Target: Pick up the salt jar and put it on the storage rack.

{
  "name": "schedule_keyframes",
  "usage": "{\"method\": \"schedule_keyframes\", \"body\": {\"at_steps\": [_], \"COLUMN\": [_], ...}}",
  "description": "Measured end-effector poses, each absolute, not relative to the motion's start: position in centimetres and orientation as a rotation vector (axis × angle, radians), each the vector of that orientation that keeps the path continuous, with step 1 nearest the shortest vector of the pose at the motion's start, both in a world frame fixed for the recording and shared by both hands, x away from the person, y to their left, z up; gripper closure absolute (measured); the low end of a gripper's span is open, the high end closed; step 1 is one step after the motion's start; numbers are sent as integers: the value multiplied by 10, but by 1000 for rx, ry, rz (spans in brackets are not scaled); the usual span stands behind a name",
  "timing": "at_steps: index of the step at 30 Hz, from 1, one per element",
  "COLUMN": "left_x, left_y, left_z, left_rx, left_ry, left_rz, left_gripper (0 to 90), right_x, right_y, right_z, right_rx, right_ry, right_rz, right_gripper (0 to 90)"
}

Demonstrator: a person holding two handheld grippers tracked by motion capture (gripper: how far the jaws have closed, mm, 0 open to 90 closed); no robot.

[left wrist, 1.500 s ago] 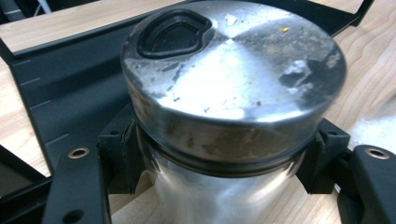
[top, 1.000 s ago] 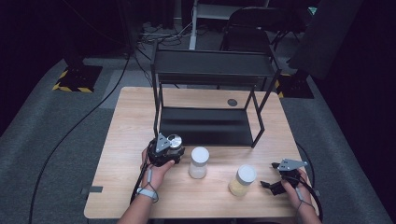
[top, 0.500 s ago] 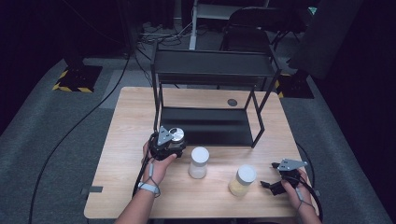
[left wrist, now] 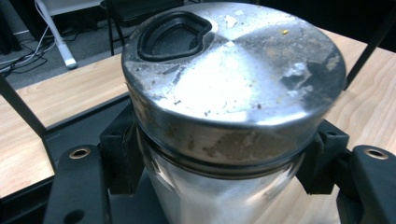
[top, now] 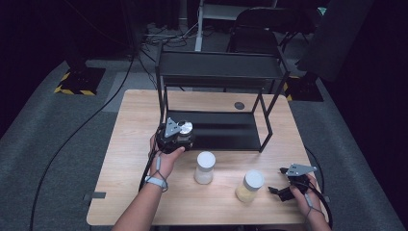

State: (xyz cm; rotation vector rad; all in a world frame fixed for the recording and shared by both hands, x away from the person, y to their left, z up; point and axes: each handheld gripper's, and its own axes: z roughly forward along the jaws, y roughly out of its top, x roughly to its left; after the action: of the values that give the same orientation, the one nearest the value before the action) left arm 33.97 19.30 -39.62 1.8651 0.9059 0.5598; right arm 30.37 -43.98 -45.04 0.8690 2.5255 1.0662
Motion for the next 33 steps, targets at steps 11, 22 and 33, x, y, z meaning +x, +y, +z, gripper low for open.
{"method": "schedule_keyframes", "body": {"at_steps": [11, 22, 33], "left_x": [366, 388, 399], "left_y": [180, 175, 168], "left_z": [-403, -424, -430], "left_rx": [1867, 1896, 1931], "left_ry": [922, 939, 950], "left_rz": [581, 570, 566], "left_gripper": [303, 303, 303], "right_x": [304, 304, 304], "right_y": [-440, -440, -441], "right_z": [-450, -450, -450], "right_rx": [868, 868, 861], "right_ry": [2526, 2526, 2530], "right_rz": [1066, 1066, 1068], "right_gripper": [0, 0, 0]}}
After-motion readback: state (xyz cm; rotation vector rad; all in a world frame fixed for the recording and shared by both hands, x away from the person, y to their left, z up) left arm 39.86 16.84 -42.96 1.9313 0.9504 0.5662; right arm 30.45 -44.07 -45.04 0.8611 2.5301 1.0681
